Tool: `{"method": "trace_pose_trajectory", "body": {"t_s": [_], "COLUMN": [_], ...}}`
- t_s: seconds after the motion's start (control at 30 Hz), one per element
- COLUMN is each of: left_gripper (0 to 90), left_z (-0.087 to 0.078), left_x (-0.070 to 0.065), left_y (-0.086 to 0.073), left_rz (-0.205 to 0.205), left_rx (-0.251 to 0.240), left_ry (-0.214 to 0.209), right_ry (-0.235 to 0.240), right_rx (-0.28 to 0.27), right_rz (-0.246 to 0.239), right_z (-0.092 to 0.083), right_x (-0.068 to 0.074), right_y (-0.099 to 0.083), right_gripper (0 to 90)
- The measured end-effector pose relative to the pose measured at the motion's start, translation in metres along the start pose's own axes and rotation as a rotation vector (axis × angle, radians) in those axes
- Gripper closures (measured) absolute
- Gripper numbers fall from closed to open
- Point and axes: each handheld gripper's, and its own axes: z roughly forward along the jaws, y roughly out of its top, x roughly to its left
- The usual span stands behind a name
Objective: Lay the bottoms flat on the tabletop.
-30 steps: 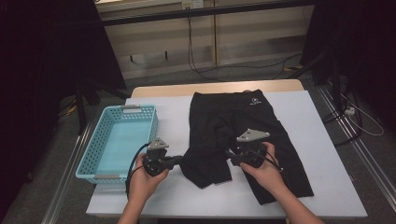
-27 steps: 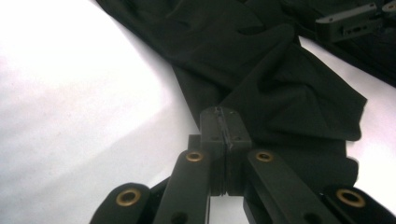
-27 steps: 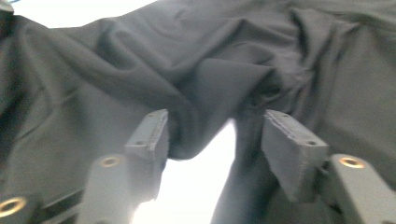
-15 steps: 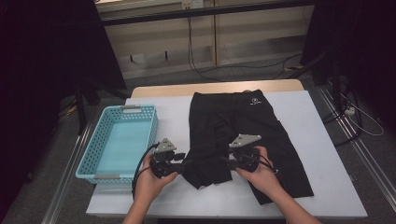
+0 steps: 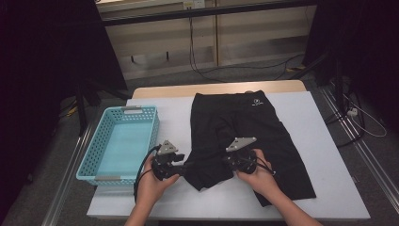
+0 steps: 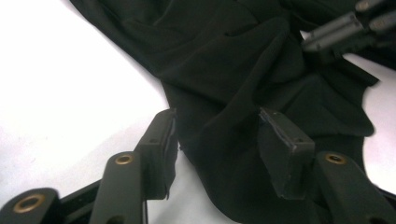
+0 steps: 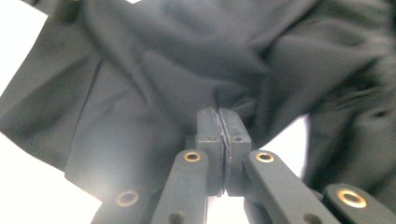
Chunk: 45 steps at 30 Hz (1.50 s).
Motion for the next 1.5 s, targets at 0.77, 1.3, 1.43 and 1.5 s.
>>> {"method": "trace_pose_trajectory", "body": {"t_s": [0.77,1.3,1.43,1.5], "left_gripper": [53.4,88.1,88.1,88.2], "left_z": [0.018,0.011,-0.003,-0.009], "left_x": [-0.007,-0.007,-0.003,0.0], "left_y": [-0.006,0.003,0.007,0.007], "left_rz": [0.017,-0.072,-0.079,-0.088], "left_rx": [0.073,0.101,0.089,0.082], "left_ry": [0.016,-0.052,-0.057,-0.056], "right_ry": [-0.148,-0.109,-0.08,-0.062], "right_rx": [-0.053,-0.045,-0.042,-0.029], "right_rz": [0.071,0.059,0.057,0.061], "right_z": [-0.018,-0.016,-0.017,-0.017], "right_x": [-0.032,-0.026,-0.023,-0.02], "right_y": [-0.004,-0.004,-0.005,-0.005], "right_gripper": [89.0,88.0,88.3,88.3]}}
